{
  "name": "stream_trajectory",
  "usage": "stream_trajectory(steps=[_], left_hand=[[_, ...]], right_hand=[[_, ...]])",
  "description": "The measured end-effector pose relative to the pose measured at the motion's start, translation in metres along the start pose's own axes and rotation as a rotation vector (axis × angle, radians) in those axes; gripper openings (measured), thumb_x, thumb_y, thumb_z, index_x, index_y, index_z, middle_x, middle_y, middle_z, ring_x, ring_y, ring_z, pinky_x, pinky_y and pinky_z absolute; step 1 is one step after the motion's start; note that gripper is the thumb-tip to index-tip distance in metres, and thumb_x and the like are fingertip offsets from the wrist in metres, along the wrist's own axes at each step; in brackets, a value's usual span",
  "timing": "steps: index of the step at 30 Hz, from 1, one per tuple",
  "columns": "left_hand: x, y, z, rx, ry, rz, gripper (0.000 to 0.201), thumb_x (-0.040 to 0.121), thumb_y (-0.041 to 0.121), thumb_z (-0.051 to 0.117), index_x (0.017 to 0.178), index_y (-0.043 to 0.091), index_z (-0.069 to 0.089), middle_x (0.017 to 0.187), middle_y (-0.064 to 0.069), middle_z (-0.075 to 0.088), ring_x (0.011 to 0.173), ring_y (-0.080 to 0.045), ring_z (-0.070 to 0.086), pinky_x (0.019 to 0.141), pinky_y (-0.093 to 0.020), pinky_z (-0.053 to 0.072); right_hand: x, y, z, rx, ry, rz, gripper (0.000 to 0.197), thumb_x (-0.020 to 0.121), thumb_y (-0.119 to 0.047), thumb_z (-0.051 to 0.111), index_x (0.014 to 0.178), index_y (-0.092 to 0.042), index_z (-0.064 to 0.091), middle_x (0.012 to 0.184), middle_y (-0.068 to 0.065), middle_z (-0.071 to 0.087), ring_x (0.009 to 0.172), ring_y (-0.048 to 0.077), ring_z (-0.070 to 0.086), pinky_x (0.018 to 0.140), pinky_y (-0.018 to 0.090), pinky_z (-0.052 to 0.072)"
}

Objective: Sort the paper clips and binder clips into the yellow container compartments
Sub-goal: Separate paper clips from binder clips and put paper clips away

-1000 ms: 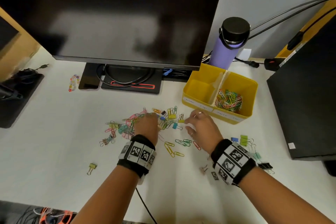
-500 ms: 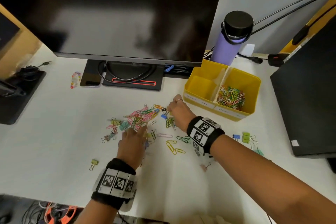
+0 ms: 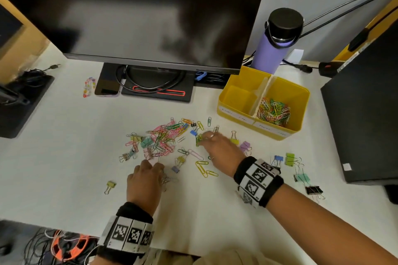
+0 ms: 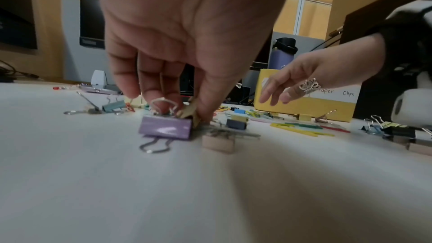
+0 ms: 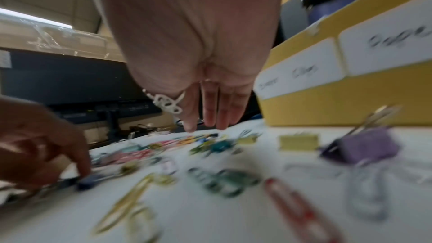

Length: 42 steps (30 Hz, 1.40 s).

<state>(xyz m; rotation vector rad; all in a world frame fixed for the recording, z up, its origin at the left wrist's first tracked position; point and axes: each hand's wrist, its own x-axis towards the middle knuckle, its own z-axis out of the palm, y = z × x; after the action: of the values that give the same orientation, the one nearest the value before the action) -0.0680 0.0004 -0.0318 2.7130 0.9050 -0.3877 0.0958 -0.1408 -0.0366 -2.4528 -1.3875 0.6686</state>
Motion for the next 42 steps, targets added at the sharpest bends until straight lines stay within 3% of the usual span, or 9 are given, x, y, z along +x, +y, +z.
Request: stream_trajectory(steps=[6,13,16,22,26,33,36,39,42], left_hand=[[0.008,0.028,0.002,0.101,0.063,0.217,0.063,0.049,0.000,0.077,0.109,0.018,0.068,0.102,-0.013,0.067,0.085,-0.032,0.067,0.054,-0.037,0.055],[-0.017,0.013,0.023,0.234,0.060,0.275,0.067,0.025,0.001,0.079,0.089,0.021,0.075,0.098,-0.003,0.072,0.077,-0.021,0.070,0.053,-0.032,0.055],[-0.023,-0.005,0.026,0.223,0.082,0.240,0.068,0.030,-0.003,0.078,0.094,0.021,0.074,0.105,-0.007,0.072,0.089,-0.027,0.070,0.063,-0.041,0.058],[-0.012,-0.014,0.024,0.101,-0.004,0.162,0.047,0.054,-0.003,0.080,0.095,0.019,0.074,0.109,-0.016,0.070,0.095,-0.036,0.067,0.068,-0.043,0.057],[-0.008,-0.013,0.017,-0.071,0.004,0.086,0.037,0.070,-0.004,0.068,0.103,0.012,0.072,0.116,-0.019,0.063,0.106,-0.039,0.057,0.084,-0.042,0.052],[0.007,0.000,0.003,-0.023,0.095,0.132,0.045,0.057,-0.002,0.077,0.101,0.006,0.069,0.105,-0.017,0.067,0.093,-0.037,0.066,0.068,-0.041,0.057],[0.011,0.009,0.004,-0.019,0.094,0.179,0.038,0.069,0.009,0.074,0.106,0.010,0.067,0.110,-0.016,0.065,0.098,-0.036,0.064,0.071,-0.043,0.057],[0.006,0.012,0.013,0.068,0.003,0.227,0.046,0.057,0.018,0.084,0.101,0.012,0.070,0.104,-0.014,0.069,0.092,-0.034,0.067,0.068,-0.043,0.058],[0.000,0.009,0.018,0.091,-0.020,0.225,0.052,0.047,0.020,0.089,0.096,0.014,0.072,0.098,-0.012,0.071,0.085,-0.032,0.069,0.066,-0.044,0.058]], right_hand=[[-0.022,-0.010,0.024,-0.013,-0.182,-0.050,0.069,0.085,0.008,0.038,0.146,-0.012,0.012,0.157,0.005,0.007,0.145,0.020,0.007,0.118,0.029,0.014],[-0.039,-0.002,0.011,-0.009,-0.126,-0.017,0.045,0.084,-0.005,0.045,0.129,-0.009,0.049,0.146,0.010,0.040,0.133,0.026,0.035,0.108,0.037,0.033],[-0.012,-0.022,0.006,-0.035,-0.045,-0.123,0.044,0.081,-0.004,0.048,0.125,-0.006,0.051,0.144,0.013,0.042,0.130,0.032,0.037,0.107,0.043,0.033],[0.047,-0.062,0.011,-0.124,-0.197,-0.250,0.059,0.088,0.004,0.039,0.143,-0.006,0.021,0.155,0.010,0.018,0.144,0.024,0.013,0.117,0.032,0.014],[0.032,-0.050,0.020,-0.149,-0.189,-0.248,0.043,0.085,0.003,0.042,0.128,0.000,0.046,0.142,0.018,0.040,0.129,0.033,0.039,0.106,0.041,0.037],[-0.015,-0.016,0.015,-0.177,-0.148,-0.188,0.032,0.082,-0.005,0.043,0.108,-0.001,0.060,0.118,0.017,0.058,0.106,0.034,0.053,0.089,0.039,0.044],[-0.006,-0.018,0.012,-0.089,-0.082,-0.168,0.045,0.085,-0.009,0.044,0.130,-0.005,0.046,0.143,0.015,0.041,0.128,0.031,0.040,0.106,0.039,0.036],[-0.021,-0.011,0.022,-0.150,-0.188,-0.143,0.052,0.088,-0.008,0.042,0.139,-0.006,0.032,0.154,0.012,0.022,0.142,0.027,0.020,0.119,0.037,0.018],[-0.056,-0.001,0.031,-0.106,-0.184,-0.203,0.056,0.085,-0.003,0.046,0.139,-0.008,0.034,0.152,0.011,0.027,0.142,0.028,0.020,0.119,0.043,0.018]])
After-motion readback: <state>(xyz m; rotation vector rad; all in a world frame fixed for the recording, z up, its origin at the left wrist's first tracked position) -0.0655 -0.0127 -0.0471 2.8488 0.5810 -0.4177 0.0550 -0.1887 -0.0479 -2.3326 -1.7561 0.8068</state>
